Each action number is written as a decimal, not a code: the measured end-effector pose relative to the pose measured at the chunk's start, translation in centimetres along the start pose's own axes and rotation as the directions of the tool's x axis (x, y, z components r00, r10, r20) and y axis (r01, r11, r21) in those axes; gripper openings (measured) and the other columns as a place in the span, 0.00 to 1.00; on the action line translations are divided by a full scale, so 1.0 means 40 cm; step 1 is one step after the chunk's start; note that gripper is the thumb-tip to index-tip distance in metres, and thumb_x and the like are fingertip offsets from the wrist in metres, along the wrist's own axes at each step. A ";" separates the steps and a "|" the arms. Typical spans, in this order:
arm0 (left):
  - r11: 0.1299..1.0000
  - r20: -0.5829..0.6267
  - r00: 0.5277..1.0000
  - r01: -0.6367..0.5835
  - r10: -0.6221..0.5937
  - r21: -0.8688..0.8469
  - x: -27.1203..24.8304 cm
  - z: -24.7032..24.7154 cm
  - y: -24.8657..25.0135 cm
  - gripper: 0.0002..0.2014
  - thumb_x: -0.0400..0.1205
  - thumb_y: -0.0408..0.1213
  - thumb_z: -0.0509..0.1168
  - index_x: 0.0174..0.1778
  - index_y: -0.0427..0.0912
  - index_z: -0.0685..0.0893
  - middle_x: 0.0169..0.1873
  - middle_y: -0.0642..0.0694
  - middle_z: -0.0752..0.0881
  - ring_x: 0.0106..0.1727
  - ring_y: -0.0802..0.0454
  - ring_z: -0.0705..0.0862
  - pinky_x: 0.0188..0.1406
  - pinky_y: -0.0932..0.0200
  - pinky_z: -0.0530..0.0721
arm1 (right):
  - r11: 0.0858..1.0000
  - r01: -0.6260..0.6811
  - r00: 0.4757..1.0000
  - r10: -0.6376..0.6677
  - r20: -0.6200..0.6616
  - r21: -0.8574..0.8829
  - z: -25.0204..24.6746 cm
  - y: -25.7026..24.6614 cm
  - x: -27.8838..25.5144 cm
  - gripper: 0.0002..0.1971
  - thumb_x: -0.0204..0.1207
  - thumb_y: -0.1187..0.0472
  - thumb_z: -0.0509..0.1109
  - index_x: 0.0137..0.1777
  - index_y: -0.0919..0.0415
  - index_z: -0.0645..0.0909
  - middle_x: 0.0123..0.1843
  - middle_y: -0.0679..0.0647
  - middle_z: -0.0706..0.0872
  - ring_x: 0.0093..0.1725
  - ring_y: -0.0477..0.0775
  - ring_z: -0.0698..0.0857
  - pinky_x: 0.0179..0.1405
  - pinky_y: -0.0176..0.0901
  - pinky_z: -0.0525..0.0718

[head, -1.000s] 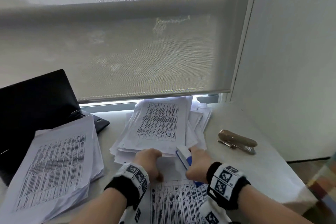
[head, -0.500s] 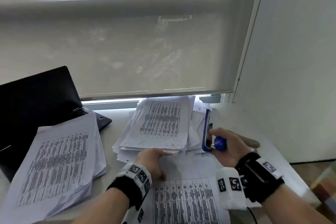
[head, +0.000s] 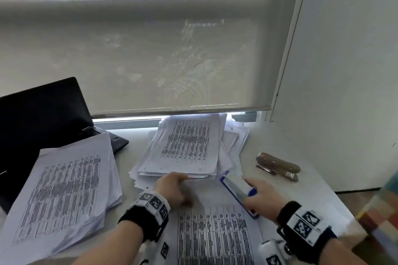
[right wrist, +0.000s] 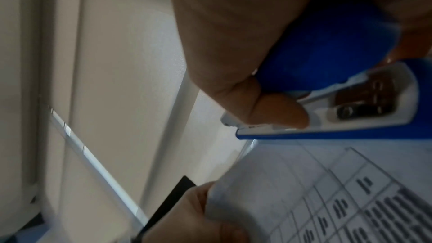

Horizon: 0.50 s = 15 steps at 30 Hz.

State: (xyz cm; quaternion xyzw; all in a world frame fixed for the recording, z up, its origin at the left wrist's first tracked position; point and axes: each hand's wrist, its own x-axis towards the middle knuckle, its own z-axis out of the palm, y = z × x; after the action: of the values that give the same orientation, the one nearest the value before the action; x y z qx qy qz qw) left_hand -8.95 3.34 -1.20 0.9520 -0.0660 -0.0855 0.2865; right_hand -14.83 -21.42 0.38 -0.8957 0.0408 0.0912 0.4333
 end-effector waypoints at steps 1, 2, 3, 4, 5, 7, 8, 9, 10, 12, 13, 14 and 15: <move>0.996 -0.023 0.999 -0.024 0.022 -0.085 -0.003 -0.006 -0.004 0.08 0.67 0.40 0.78 0.35 0.53 0.85 0.32 0.57 0.86 0.41 0.54 0.85 0.47 0.61 0.85 | 0.997 -0.015 0.999 0.013 0.030 0.081 -0.008 -0.005 -0.006 0.25 0.61 0.66 0.71 0.62 0.59 0.82 0.37 0.53 0.84 0.31 0.45 0.81 0.29 0.38 0.81; 0.986 -0.049 0.998 -0.050 0.043 -0.160 -0.006 -0.012 -0.007 0.11 0.62 0.42 0.78 0.27 0.51 0.81 0.24 0.57 0.81 0.33 0.55 0.81 0.37 0.63 0.82 | 0.990 -0.017 0.998 0.009 0.058 0.139 -0.015 -0.010 -0.014 0.26 0.58 0.66 0.69 0.60 0.60 0.83 0.33 0.52 0.82 0.26 0.43 0.79 0.24 0.37 0.77; 0.970 -0.073 0.996 -0.060 0.044 -0.234 -0.008 -0.019 -0.009 0.14 0.56 0.46 0.78 0.24 0.49 0.78 0.19 0.57 0.77 0.29 0.56 0.77 0.31 0.63 0.78 | 0.985 -0.022 0.997 0.008 0.083 0.170 -0.024 -0.017 -0.022 0.27 0.56 0.64 0.68 0.59 0.59 0.83 0.32 0.52 0.80 0.24 0.42 0.76 0.22 0.36 0.74; 0.952 -0.100 0.994 -0.071 0.043 -0.297 -0.014 -0.030 -0.006 0.16 0.51 0.48 0.78 0.22 0.49 0.78 0.18 0.57 0.76 0.27 0.57 0.74 0.28 0.63 0.75 | 0.979 -0.011 0.995 -0.009 0.098 0.205 -0.030 -0.019 -0.026 0.27 0.54 0.63 0.68 0.58 0.57 0.82 0.31 0.53 0.79 0.23 0.43 0.76 0.21 0.37 0.73; 0.931 -0.124 0.991 -0.084 0.043 -0.356 -0.021 -0.044 0.003 0.17 0.49 0.47 0.80 0.22 0.48 0.78 0.18 0.57 0.76 0.26 0.58 0.74 0.27 0.63 0.74 | 0.974 0.000 0.994 -0.024 0.104 0.227 -0.035 -0.025 -0.032 0.27 0.53 0.63 0.68 0.58 0.57 0.82 0.31 0.53 0.79 0.23 0.43 0.75 0.21 0.37 0.72; 0.886 -0.174 0.985 -0.099 0.022 -0.453 -0.031 -0.073 0.022 0.19 0.53 0.35 0.86 0.25 0.46 0.79 0.21 0.56 0.80 0.24 0.61 0.76 0.23 0.63 0.76 | 0.966 0.046 0.994 -0.070 0.083 0.256 -0.045 -0.040 -0.040 0.25 0.53 0.63 0.69 0.55 0.60 0.82 0.29 0.51 0.79 0.22 0.42 0.75 0.21 0.36 0.72; 0.863 -0.222 0.975 -0.115 0.003 -0.492 -0.038 -0.091 0.036 0.19 0.57 0.31 0.86 0.31 0.43 0.81 0.24 0.55 0.81 0.24 0.64 0.77 0.23 0.67 0.77 | 0.958 0.079 0.993 -0.101 0.068 0.276 -0.051 -0.053 -0.045 0.24 0.53 0.64 0.69 0.54 0.62 0.82 0.26 0.49 0.79 0.21 0.41 0.75 0.20 0.34 0.71; 0.846 -0.283 0.959 -0.125 -0.032 -0.519 -0.043 -0.107 0.047 0.20 0.59 0.31 0.86 0.38 0.42 0.82 0.28 0.54 0.83 0.26 0.65 0.79 0.23 0.69 0.78 | 0.947 0.105 0.991 -0.126 0.051 0.303 -0.058 -0.064 -0.048 0.22 0.53 0.64 0.69 0.52 0.64 0.82 0.24 0.48 0.79 0.20 0.41 0.75 0.19 0.33 0.71; 0.817 -0.328 0.942 -0.132 -0.073 -0.561 -0.052 -0.122 0.057 0.23 0.60 0.33 0.86 0.45 0.41 0.83 0.34 0.51 0.85 0.30 0.62 0.82 0.26 0.69 0.81 | 0.930 0.133 0.989 -0.149 0.023 0.343 -0.064 -0.078 -0.051 0.21 0.53 0.65 0.69 0.49 0.66 0.82 0.22 0.48 0.79 0.20 0.42 0.76 0.19 0.33 0.71; 0.706 -0.322 0.936 -0.129 -0.146 -0.696 -0.069 -0.136 0.067 0.27 0.64 0.34 0.85 0.56 0.40 0.81 0.43 0.42 0.88 0.38 0.50 0.88 0.32 0.60 0.88 | 0.883 0.180 0.983 -0.169 -0.065 0.433 -0.082 -0.111 -0.062 0.17 0.49 0.65 0.71 0.41 0.67 0.80 0.21 0.48 0.79 0.21 0.43 0.76 0.19 0.33 0.72; 0.656 -0.292 0.942 -0.117 -0.164 -0.746 -0.077 -0.136 0.067 0.27 0.66 0.33 0.83 0.59 0.38 0.80 0.45 0.38 0.89 0.40 0.45 0.89 0.36 0.55 0.90 | 0.860 0.212 0.977 -0.181 -0.111 0.465 -0.093 -0.129 -0.070 0.15 0.48 0.65 0.71 0.38 0.66 0.80 0.21 0.49 0.79 0.21 0.44 0.76 0.19 0.33 0.73; 0.623 -0.265 0.951 -0.110 -0.162 -0.775 -0.090 -0.133 0.069 0.25 0.69 0.30 0.81 0.60 0.36 0.81 0.46 0.36 0.90 0.41 0.44 0.90 0.38 0.52 0.90 | 0.842 0.250 0.968 -0.202 -0.152 0.478 -0.105 -0.149 -0.079 0.13 0.48 0.66 0.70 0.36 0.64 0.80 0.21 0.49 0.79 0.21 0.45 0.77 0.18 0.33 0.74; 0.621 -0.261 0.954 -0.116 -0.148 -0.775 -0.101 -0.130 0.074 0.20 0.72 0.28 0.78 0.59 0.34 0.82 0.46 0.36 0.90 0.41 0.45 0.90 0.40 0.51 0.90 | 0.837 0.296 0.954 -0.232 -0.192 0.461 -0.116 -0.169 -0.090 0.12 0.50 0.67 0.69 0.36 0.61 0.81 0.21 0.49 0.80 0.22 0.45 0.77 0.19 0.33 0.74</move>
State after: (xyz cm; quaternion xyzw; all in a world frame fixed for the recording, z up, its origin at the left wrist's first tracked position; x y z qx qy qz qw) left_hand -12.07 4.36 5.24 0.7336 0.0309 0.0371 0.6779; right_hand -16.72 -20.87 9.11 -0.7595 -0.0342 -0.0404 0.6483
